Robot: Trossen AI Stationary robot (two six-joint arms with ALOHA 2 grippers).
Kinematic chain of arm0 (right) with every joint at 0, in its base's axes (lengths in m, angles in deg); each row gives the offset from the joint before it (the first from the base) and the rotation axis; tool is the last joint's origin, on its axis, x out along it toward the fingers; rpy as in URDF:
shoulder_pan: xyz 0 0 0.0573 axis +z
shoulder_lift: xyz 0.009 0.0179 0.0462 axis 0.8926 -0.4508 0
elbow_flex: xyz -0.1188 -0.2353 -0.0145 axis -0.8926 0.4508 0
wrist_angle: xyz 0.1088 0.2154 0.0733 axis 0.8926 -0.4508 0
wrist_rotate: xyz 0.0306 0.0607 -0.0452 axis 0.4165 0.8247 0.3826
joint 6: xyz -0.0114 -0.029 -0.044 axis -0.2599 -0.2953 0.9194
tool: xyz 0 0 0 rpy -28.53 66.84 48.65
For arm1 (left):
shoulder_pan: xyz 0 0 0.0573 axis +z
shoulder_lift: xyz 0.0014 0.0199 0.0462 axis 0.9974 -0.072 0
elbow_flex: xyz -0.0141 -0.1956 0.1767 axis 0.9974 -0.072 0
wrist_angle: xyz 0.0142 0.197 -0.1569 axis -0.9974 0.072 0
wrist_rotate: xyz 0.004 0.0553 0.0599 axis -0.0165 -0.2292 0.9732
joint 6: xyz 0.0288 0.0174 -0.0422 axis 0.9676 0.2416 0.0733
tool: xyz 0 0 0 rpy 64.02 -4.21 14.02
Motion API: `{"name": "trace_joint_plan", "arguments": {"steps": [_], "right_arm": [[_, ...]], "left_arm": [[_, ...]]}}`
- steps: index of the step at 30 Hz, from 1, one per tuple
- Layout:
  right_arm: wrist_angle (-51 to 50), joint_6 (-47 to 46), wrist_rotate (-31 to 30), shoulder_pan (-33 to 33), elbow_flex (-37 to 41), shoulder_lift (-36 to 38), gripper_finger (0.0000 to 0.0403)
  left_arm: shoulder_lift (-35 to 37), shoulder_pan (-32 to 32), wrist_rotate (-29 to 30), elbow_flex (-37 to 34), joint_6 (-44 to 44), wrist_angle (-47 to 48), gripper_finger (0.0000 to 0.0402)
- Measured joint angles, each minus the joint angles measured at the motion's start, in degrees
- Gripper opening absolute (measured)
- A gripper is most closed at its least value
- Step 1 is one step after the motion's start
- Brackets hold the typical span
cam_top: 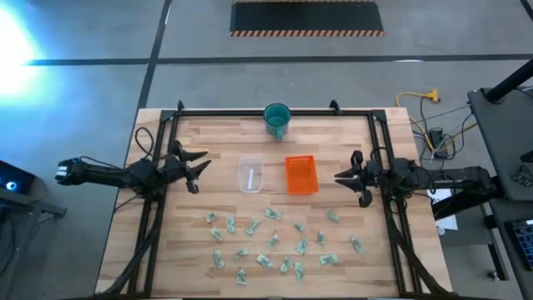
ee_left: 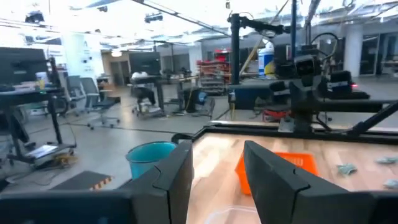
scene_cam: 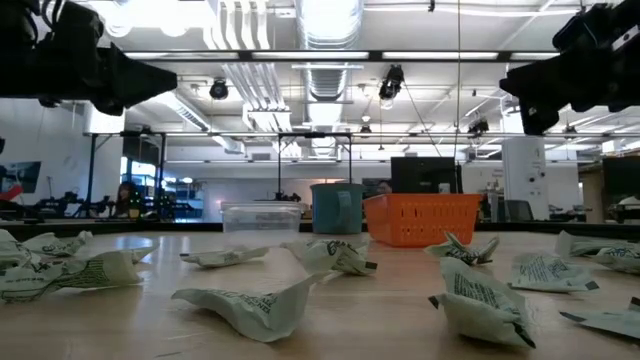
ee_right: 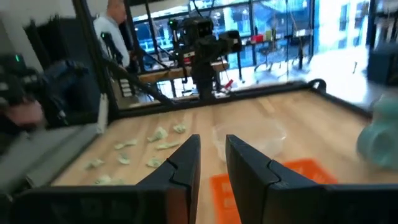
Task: Pick and place items into bin
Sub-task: Put the stevia packet into the orange bin
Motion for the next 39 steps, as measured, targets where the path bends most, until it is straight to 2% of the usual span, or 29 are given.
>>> {"name": "trace_joint_plan", "arguments": {"steps": [4,8,11,14,18,21,25,28,35,39], "right_arm": [[-1.8,-4.1,5.6,0.8,0.0,-2.3,0.0068],[0.1,-0.6,5.1,3.4,0.0,-6.1,0.0068],[2.5,3.8,2.1,5.2,0.0,-9.1,0.0068],[2.2,4.3,1.7,6.0,-1.4,-11.4,0.0068],[-3.2,3.0,0.5,7.5,-5.9,-14.3,0.0068],[-4.5,4.5,-3.5,9.8,-9.0,-17.5,0.0068],[-5.1,5.5,-9.4,14.5,-11.9,-23.3,0.0068],[-10.0,3.0,-15.6,19.2,-14.8,-29.0,0.0068],[-29.9,-11.5,-32.7,31.8,-24.6,-43.9,0.0068],[-40.6,-22.5,-35.2,36.6,-30.6,-50.4,0.0068]], "left_arm": [[-1.1,0.0,-1.0,0.2,4.2,-0.7,0.0128],[-3.7,0.0,-3.1,2.0,8.7,-1.0,0.0128],[-5.6,0.0,-3.3,3.4,12.9,-5.1,0.0128],[-6.7,0.0,-3.5,3.5,9.7,-9.7,0.0128],[-7.0,0.0,-3.7,2.9,3.2,-9.4,0.0128],[-7.3,0.0,-4.7,2.9,-0.3,-8.2,0.0128],[-7.3,0.0,-10.9,2.8,-1.6,-6.0,0.0128],[-7.5,0.0,-14.5,2.7,-1.8,-5.5,0.0128],[-10.0,0.0,-17.0,1.9,-1.4,-2.4,0.0128],[-11.1,0.0,-17.0,1.9,-0.3,-1.7,0.0128]]}}
